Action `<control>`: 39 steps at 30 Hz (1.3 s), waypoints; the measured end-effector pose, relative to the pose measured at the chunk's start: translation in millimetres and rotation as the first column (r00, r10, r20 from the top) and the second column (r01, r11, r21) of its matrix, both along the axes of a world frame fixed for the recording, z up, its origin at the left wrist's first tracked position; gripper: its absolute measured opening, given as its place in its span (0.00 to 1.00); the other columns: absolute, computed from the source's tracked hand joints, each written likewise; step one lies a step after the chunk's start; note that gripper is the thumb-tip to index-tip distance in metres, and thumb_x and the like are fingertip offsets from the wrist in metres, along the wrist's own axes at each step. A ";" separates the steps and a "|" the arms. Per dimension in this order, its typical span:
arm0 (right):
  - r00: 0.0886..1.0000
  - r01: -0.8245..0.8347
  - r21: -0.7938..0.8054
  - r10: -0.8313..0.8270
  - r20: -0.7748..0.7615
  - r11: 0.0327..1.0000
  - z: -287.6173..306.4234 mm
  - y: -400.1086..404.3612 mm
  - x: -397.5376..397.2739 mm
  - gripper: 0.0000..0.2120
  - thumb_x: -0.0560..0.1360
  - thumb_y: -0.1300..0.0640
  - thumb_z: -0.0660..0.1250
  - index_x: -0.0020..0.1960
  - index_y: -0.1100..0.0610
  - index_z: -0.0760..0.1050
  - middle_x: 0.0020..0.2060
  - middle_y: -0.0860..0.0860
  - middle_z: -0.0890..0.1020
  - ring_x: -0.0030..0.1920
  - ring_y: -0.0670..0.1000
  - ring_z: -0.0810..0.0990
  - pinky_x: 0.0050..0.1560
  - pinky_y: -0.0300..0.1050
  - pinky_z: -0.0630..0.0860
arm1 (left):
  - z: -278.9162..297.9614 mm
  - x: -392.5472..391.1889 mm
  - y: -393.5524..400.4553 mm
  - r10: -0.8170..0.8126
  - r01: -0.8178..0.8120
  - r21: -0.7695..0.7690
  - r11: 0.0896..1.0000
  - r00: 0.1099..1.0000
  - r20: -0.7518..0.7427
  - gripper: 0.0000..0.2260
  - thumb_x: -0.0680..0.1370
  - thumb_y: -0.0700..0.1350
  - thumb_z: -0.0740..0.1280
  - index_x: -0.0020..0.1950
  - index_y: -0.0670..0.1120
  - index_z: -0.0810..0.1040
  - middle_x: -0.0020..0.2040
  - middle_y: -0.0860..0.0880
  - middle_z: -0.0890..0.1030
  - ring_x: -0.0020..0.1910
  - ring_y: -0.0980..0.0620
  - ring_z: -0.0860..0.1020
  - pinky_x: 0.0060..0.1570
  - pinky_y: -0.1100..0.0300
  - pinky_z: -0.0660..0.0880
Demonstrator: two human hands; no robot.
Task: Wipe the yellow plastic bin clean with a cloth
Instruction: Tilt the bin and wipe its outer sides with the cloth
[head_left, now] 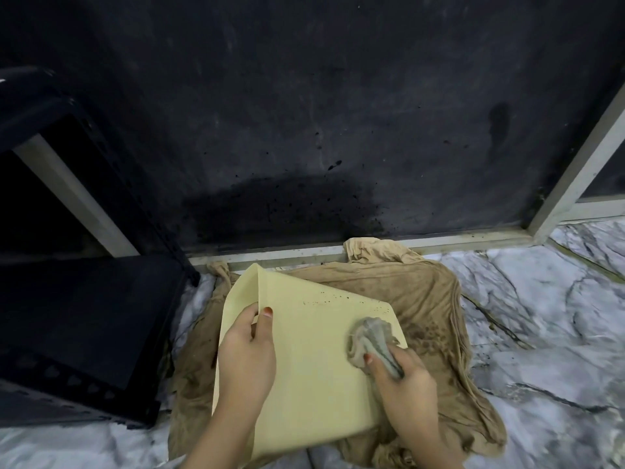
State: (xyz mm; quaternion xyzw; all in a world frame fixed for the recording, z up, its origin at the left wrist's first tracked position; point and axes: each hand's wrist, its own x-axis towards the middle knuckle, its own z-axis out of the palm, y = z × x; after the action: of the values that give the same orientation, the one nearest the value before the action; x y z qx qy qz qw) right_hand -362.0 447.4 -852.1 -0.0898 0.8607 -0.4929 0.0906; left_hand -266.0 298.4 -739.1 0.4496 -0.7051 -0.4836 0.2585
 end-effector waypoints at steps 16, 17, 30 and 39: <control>0.996 -0.082 -0.181 0.084 0.004 0.980 64.4 -70.8 -31.2 0.11 0.72 0.49 0.67 0.51 0.52 0.80 0.43 0.52 0.82 0.44 0.53 0.79 0.43 0.45 0.74 | -2.7 -6.7 11.2 -0.162 0.161 -0.214 0.964 0.987 0.016 0.09 0.80 0.45 0.59 0.48 0.48 0.78 0.21 0.56 0.70 0.21 0.57 0.66 0.22 0.68 0.61; 0.998 -0.055 -0.173 0.059 0.015 0.983 62.6 -68.4 -36.8 0.10 0.72 0.50 0.67 0.50 0.53 0.80 0.40 0.52 0.82 0.42 0.53 0.79 0.40 0.44 0.72 | -1.9 -6.8 11.3 -0.165 0.164 -0.204 0.965 0.986 0.014 0.09 0.80 0.45 0.59 0.49 0.49 0.79 0.21 0.57 0.70 0.21 0.58 0.66 0.22 0.68 0.62; 0.949 0.225 -0.044 -0.208 0.238 0.973 -12.8 -1.3 -70.4 0.17 0.74 0.49 0.65 0.58 0.59 0.78 0.40 0.55 0.81 0.41 0.55 0.76 0.36 0.44 0.67 | 1.4 -8.3 14.4 -0.146 0.143 -0.139 0.980 0.989 -0.009 0.09 0.80 0.44 0.58 0.48 0.50 0.78 0.19 0.58 0.71 0.21 0.59 0.66 0.22 0.69 0.62; 0.959 0.259 -0.110 -0.242 0.149 0.959 -2.5 -4.7 -5.8 0.16 0.73 0.51 0.67 0.58 0.58 0.78 0.49 0.58 0.82 0.52 0.61 0.78 0.48 0.47 0.71 | 3.2 -9.0 17.2 -0.142 0.139 -0.138 0.981 0.990 -0.013 0.10 0.80 0.44 0.58 0.45 0.56 0.76 0.20 0.59 0.71 0.21 0.59 0.67 0.23 0.70 0.64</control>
State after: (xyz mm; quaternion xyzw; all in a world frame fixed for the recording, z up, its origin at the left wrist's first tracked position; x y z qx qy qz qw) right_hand -367.8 442.7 -854.6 0.0478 0.8234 -0.5599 0.0788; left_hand -275.0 315.7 -735.9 0.3743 -0.7638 -0.4561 0.2618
